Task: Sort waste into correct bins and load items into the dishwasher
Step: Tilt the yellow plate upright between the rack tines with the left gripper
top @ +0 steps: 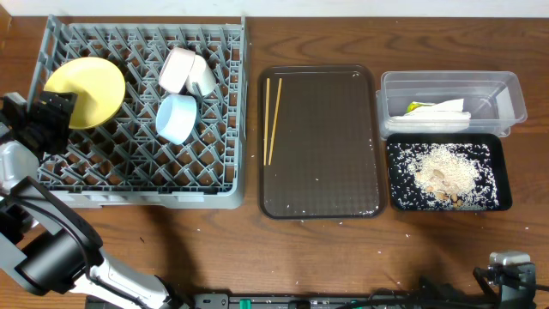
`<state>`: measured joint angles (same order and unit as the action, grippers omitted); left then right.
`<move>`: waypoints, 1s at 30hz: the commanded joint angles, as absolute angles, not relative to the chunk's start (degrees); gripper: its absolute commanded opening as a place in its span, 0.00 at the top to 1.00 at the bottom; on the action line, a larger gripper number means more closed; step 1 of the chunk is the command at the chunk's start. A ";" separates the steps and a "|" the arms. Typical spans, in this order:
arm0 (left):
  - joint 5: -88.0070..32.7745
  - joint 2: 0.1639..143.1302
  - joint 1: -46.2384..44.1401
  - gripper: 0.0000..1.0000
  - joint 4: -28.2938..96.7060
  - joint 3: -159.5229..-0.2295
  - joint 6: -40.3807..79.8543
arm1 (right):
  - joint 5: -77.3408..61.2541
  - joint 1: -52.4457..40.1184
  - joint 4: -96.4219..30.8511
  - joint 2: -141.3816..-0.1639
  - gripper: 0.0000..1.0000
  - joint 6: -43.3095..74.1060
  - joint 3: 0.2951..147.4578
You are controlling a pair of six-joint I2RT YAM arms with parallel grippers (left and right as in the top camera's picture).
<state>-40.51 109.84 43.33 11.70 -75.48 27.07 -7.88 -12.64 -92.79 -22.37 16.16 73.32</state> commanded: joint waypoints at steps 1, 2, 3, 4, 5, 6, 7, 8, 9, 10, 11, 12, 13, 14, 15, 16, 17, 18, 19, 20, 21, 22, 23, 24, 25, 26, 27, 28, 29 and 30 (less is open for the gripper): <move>-39.83 111.57 43.18 0.15 11.07 -75.22 26.85 | -7.53 -11.92 -92.88 -22.39 0.01 16.69 73.34; -39.83 111.61 43.18 0.19 10.83 -75.22 26.87 | -7.53 -11.92 -92.88 -22.39 0.01 16.69 73.34; -39.83 111.68 43.18 0.23 10.52 -75.22 26.85 | -7.53 -11.92 -92.88 -22.39 0.01 16.69 73.34; -39.83 111.74 43.18 0.27 10.26 -75.22 26.85 | -7.53 -11.90 -92.88 -22.39 0.01 16.69 73.34; -39.86 111.90 43.18 0.32 9.93 -75.22 26.89 | -7.53 -11.90 -92.88 -22.39 0.01 16.69 73.34; -39.86 112.05 43.16 0.35 9.87 -75.22 26.89 | -7.53 -11.92 -92.88 -22.39 0.01 16.69 73.34; -39.86 112.18 43.13 0.38 9.76 -75.22 26.87 | -7.53 -11.90 -92.88 -22.39 0.01 16.71 73.34; -39.86 112.38 43.13 0.41 9.76 -75.22 26.87 | -7.53 -11.92 -92.88 -22.39 0.01 16.69 73.34; -39.88 112.62 43.13 0.45 9.76 -75.22 26.89 | -7.53 -11.92 -92.88 -22.39 0.01 16.69 73.34; -40.10 112.88 43.13 0.50 9.78 -75.22 26.89 | -7.53 -11.90 -92.88 -22.39 0.01 16.69 73.34; -40.34 113.16 43.16 0.56 9.78 -75.22 26.92 | -7.53 -11.92 -92.88 -22.39 0.01 16.71 73.34; -40.75 113.40 43.13 0.60 9.76 -75.22 26.92 | -7.53 -11.92 -92.88 -22.39 0.01 16.69 73.34; -41.19 113.54 43.16 0.65 9.74 -75.22 26.92 | -7.53 -11.90 -92.88 -22.39 0.01 16.69 73.34; -41.41 113.65 43.16 0.68 9.74 -75.22 26.92 | -7.53 -11.92 -92.88 -22.39 0.01 16.69 73.34; -41.47 113.65 43.16 0.71 9.72 -75.22 26.92 | -7.53 -11.92 -92.88 -22.39 0.01 16.69 73.34; -41.56 113.62 43.16 0.73 9.56 -75.22 26.92 | -7.53 -11.92 -92.88 -22.39 0.01 16.69 73.34; -41.89 113.58 43.16 0.77 9.23 -75.22 26.92 | -7.53 -11.92 -92.88 -22.39 0.01 16.69 73.34; -42.44 113.58 43.18 0.79 8.82 -75.24 26.92 | -7.53 -11.92 -92.88 -22.39 0.01 16.69 73.34; -43.18 113.58 43.22 0.81 8.34 -75.24 26.92 | -7.53 -11.92 -92.88 -22.39 0.01 16.69 73.34; -43.64 113.56 43.27 0.87 7.97 -75.24 26.94 | -7.53 -11.90 -92.88 -22.39 0.01 16.69 73.34; -44.05 113.45 43.31 0.90 7.66 -75.24 26.96 | -7.53 -11.92 -92.88 -22.39 0.01 16.69 73.34; -44.42 113.32 43.38 0.92 7.31 -75.24 27.16 | -7.53 -11.90 -92.88 -22.39 0.01 16.69 73.34; -44.49 113.12 43.38 0.92 7.29 -75.29 27.33 | -7.53 -11.90 -92.88 -22.39 0.01 16.69 73.34; -44.49 112.86 43.38 0.92 7.25 -75.35 27.33 | -7.53 -11.92 -92.88 -22.39 0.01 16.69 73.34; -44.49 112.53 43.38 0.92 7.14 -75.35 27.33 | -7.53 -11.92 -92.88 -22.39 0.01 16.69 73.34; -44.42 112.14 43.38 0.92 7.11 -75.40 27.33 | -7.53 -11.90 -92.88 -22.39 0.01 16.69 73.34; -44.40 111.66 43.38 0.92 7.11 -75.46 27.29 | -7.53 -11.92 -92.88 -22.39 0.01 16.71 73.34; -44.38 111.18 43.38 0.92 7.11 -75.53 27.29 | -7.53 -11.90 -92.88 -22.39 0.01 16.69 73.34; -44.38 110.61 43.38 0.92 7.11 -75.57 27.29 | -7.53 -11.90 -92.88 -22.39 0.01 16.69 73.34; -44.38 110.00 43.38 0.92 7.09 -75.59 27.29 | -7.53 -11.90 -92.88 -22.39 0.01 16.69 73.34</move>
